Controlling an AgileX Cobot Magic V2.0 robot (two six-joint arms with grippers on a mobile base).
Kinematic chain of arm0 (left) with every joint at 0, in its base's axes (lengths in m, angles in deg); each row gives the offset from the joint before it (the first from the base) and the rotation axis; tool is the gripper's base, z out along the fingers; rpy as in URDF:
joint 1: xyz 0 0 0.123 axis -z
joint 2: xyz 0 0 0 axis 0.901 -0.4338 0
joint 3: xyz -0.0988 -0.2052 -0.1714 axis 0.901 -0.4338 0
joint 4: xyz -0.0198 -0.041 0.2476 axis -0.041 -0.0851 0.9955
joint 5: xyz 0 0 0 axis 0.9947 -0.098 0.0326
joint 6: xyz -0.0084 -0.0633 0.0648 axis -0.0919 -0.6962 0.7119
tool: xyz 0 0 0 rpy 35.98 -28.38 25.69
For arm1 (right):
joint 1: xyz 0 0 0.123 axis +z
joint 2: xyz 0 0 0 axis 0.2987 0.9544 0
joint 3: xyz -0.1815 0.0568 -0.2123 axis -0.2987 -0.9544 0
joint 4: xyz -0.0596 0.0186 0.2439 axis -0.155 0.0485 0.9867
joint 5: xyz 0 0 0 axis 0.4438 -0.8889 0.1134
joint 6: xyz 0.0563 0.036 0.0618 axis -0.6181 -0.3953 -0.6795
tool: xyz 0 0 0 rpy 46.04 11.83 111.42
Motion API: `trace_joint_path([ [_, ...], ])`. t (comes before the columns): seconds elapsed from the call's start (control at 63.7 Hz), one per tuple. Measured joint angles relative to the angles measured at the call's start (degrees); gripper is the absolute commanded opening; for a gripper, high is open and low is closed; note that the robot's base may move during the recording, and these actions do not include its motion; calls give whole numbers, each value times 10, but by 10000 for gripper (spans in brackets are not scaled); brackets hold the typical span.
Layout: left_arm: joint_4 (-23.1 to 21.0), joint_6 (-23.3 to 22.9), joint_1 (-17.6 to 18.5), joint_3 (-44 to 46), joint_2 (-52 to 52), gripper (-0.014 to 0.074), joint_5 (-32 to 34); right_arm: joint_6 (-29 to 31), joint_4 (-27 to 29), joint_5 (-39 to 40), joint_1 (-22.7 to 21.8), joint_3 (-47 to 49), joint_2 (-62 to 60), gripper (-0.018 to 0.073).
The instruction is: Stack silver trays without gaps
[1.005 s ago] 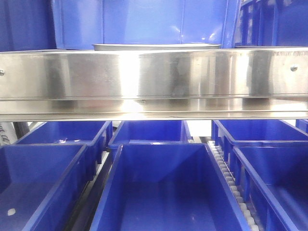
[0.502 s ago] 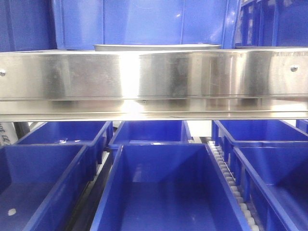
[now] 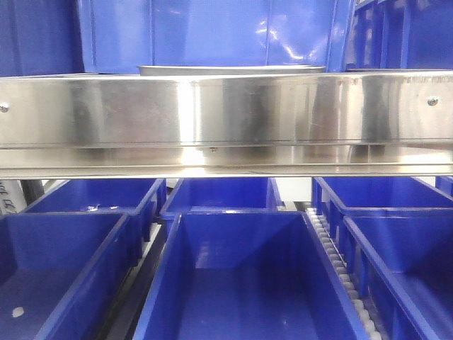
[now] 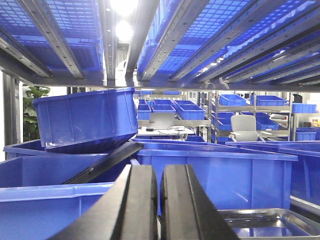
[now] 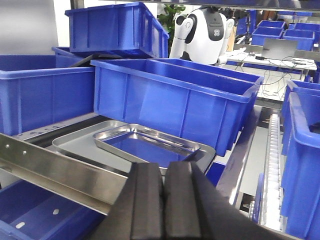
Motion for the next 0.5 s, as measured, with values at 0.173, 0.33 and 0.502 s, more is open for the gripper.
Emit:
trace_joint_path([
  [0.173,0,0,0,0,0,13,-1,1,-1,-1,0,-1,0,-78],
  [0.33,16,0,-7,0,0,13,-1,1,-1,-2,0,-1,0,-78],
  [0.502,-27,-1,-97,-24,1,13,32,1,-1,-3,0,-1,0,-78],
])
